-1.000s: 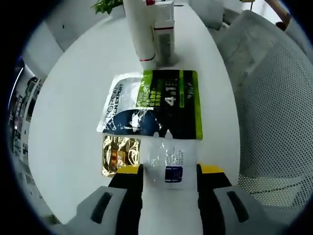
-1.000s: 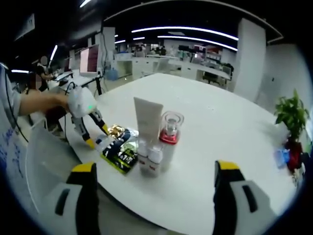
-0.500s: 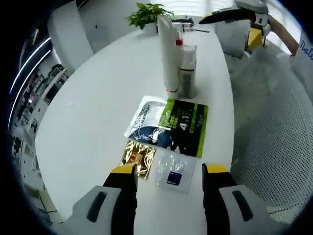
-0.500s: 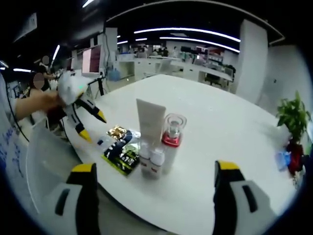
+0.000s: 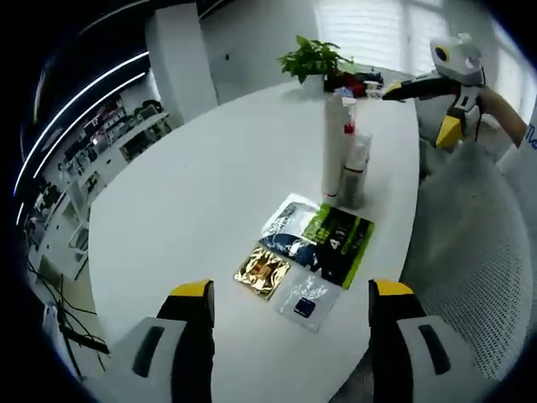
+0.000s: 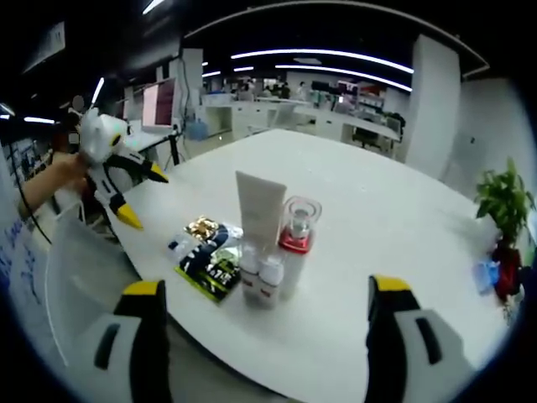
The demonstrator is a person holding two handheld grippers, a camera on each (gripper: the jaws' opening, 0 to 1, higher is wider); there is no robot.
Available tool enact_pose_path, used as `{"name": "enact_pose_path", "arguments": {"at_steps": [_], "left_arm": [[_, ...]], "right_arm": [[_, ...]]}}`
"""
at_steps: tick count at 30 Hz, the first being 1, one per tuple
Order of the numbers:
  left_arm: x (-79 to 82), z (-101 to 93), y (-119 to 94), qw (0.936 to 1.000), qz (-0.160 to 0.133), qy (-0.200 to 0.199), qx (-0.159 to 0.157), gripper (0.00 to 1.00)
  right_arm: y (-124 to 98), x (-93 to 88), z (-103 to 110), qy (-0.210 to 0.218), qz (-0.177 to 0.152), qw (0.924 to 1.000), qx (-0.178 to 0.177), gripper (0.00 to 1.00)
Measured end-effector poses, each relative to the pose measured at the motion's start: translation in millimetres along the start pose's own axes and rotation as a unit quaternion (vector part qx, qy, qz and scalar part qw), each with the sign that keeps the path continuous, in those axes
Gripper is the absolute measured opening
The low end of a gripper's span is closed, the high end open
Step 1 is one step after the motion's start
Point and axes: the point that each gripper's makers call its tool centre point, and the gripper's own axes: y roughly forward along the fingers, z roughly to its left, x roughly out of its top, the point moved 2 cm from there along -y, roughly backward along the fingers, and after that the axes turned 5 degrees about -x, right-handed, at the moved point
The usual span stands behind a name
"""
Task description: Arrange the skincare products in the storage area until every visible bottle or jar stands upright without overlapping.
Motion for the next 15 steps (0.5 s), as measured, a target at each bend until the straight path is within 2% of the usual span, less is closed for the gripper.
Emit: {"name": "enact_pose_path", "arguments": {"at_steps": [3, 8, 13, 15], "left_arm": [[7.2, -1.6, -9, 0.9991, -0.036, -0.021, 0.012, 0.79], [9.7, -4.3, -21, 0.9967, -0.060, -0.045, 0.033, 0.89], [10.3, -8.6, -30, 0.9920, -0.086, -0.080, 0.046, 0.95], [10.8, -10.1, -32, 0.9911, -0.092, -0.082, 0.050, 0.97]], "right_arm": [[-1, 0.8, 0, 0.002, -0.001, 1.0000, -0.001, 1.00], [-2, 1.8, 1, 0.004, -0.003, 1.0000, -0.003, 1.00], [-4, 3.5, -1, 0.012, -0.011, 0.9998, -0.008, 1.00], [-6, 4.0, -3, 0.015, -0.014, 0.9997, -0.012, 1.00]]}}
